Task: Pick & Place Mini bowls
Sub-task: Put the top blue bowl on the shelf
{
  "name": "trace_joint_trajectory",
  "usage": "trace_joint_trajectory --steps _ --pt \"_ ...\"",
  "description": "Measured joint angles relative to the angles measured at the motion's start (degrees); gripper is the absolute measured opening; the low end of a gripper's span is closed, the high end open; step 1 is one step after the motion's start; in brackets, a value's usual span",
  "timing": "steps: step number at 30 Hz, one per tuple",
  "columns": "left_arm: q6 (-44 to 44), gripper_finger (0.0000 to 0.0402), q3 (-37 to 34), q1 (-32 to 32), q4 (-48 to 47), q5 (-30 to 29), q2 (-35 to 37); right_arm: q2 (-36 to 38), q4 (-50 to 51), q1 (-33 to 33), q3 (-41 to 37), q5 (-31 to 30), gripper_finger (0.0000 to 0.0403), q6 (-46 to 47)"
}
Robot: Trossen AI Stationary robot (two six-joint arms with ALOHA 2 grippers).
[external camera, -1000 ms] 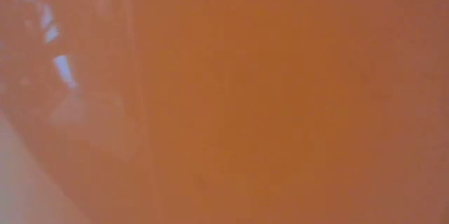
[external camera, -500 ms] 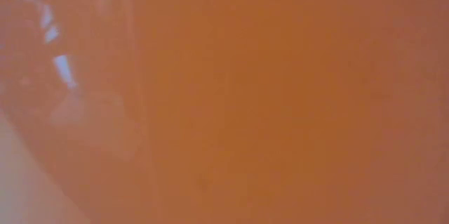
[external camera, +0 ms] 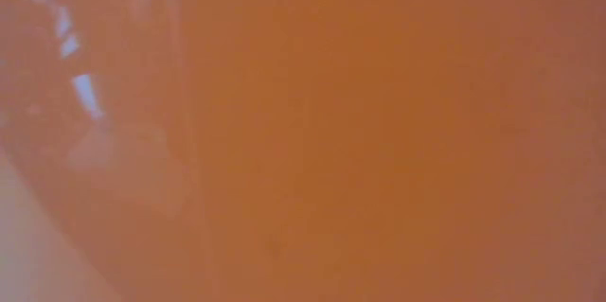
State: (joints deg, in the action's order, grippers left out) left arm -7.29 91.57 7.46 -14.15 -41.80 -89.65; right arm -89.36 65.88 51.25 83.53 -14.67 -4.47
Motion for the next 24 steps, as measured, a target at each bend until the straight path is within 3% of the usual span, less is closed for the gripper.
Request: trace_joint_trajectory --steps 3,10,15,24 --pt "0.00 0.0126 0.00 0.04 0.00 -0.01 0.00 0.02 -0.03 -0.28 2.03 3.53 0.0131 0.20" --pt "-0.51 0.0126 0.00 0.04 0.00 -0.02 0.00 0.15 -4.46 -0.58 6.97 21.67 0.0139 3.19" --pt "-0.55 0.0126 0.00 0.04 0.00 -0.02 0.00 -0.64 -10.59 -2.32 6.44 23.30 0.0139 3.08" --pt "-0.57 0.0126 0.00 0.02 -0.01 -0.02 0.00 -6.36 -9.75 -4.91 6.25 23.73 0.0129 1.34"
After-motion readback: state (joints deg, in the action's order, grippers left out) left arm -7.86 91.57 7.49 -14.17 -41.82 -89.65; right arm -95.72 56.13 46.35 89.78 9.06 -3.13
